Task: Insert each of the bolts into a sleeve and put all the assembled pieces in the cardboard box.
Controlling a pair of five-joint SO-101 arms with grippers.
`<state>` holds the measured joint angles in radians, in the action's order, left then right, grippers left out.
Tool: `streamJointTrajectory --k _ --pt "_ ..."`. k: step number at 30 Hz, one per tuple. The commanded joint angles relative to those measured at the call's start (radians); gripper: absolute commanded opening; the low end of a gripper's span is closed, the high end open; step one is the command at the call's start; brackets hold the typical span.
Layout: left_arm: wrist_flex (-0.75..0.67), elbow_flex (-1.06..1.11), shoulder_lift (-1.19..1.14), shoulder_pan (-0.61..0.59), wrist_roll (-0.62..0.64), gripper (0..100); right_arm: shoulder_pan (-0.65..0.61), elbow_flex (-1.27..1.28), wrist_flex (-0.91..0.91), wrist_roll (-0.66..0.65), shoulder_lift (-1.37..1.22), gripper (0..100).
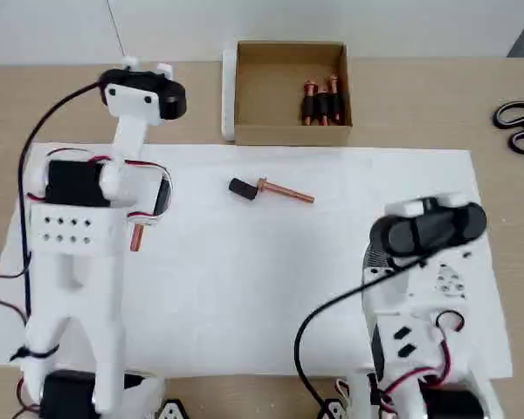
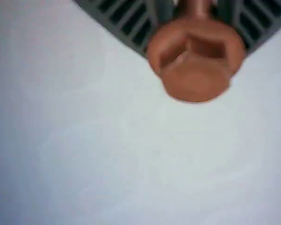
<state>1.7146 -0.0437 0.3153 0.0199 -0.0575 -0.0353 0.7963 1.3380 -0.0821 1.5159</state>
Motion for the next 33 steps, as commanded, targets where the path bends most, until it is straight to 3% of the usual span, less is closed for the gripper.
streamJointTrajectory --k 1,5,10,14,25,28,33 --pt "-0.072 -0.002 0.103 0.003 0.028 1 0.004 0.074 -0.12 -0.003 0.096 1.4" --pt "-0.129 -0.002 0.15 0.005 0.172 1 0.001 0.161 -0.174 0.008 0.133 1.4" --pt "-0.195 -0.002 0.152 0.005 0.29 1 -0.005 0.203 -0.223 0.201 0.137 1.4" --pt "-0.256 -0.002 0.158 0.005 0.354 1 -0.12 0.226 -0.236 0.21 0.136 1.4" --pt "-0.292 -0.036 0.16 0.008 0.367 1 -0.18 0.298 -0.223 0.155 0.159 1.4" --pt "-0.292 -0.045 0.16 0.057 0.368 1 -0.189 0.311 -0.28 0.155 0.206 1.3" --pt "-0.307 -0.047 0.16 0.206 0.4 1 -0.318 0.344 -0.311 0.153 0.269 0.3"
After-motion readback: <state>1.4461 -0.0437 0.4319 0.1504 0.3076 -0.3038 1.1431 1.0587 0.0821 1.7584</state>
